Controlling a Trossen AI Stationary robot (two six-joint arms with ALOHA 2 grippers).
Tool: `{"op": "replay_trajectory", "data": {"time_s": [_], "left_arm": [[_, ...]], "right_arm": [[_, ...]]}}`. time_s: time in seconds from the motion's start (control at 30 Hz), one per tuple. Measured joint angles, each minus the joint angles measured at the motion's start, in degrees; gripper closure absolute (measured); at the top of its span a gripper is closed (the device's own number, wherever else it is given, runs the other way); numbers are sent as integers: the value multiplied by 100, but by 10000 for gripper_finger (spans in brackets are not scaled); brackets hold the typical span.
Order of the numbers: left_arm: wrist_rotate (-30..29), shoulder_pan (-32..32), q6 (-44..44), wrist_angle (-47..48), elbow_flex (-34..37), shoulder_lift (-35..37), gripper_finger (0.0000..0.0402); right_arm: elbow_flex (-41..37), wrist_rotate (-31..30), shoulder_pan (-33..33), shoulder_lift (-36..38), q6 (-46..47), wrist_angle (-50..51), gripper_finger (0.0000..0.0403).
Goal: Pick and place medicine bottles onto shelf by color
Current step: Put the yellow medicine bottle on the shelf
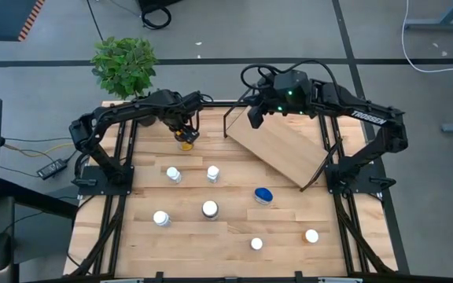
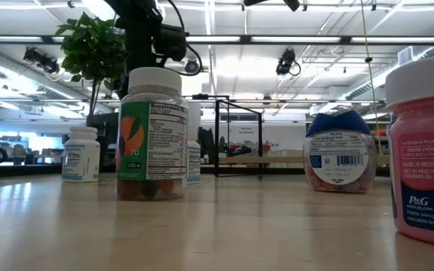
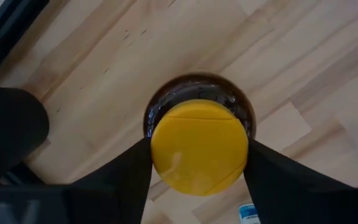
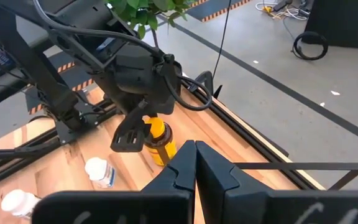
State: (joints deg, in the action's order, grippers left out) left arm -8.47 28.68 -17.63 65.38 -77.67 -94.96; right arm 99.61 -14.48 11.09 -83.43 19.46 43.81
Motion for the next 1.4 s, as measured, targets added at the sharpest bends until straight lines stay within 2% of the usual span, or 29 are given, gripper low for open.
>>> {"op": "replay_trajectory", "data": {"time_s": [0.2,0.3,0.7,0.97,1.2,1.4], "left_arm": [[373,-105,125,219,-30,51,184],[534,-245,244,489,-295,52,184],[608,-1096,825,807,-2828,-110,184],[764,-1704,1424,1079,-4369,-1073,183],[708,-1509,1685,1300,-5677,-2252,179],[642,-1196,1915,1077,-5549,-2687,182]], "right_arm": [[0,7,0,287,164,249,391],[0,2,43,501,267,404,391],[0,-46,321,1243,155,949,391],[0,-66,391,1501,141,975,391],[0,-61,391,1538,133,987,391],[0,20,389,1536,123,1034,391]]}}
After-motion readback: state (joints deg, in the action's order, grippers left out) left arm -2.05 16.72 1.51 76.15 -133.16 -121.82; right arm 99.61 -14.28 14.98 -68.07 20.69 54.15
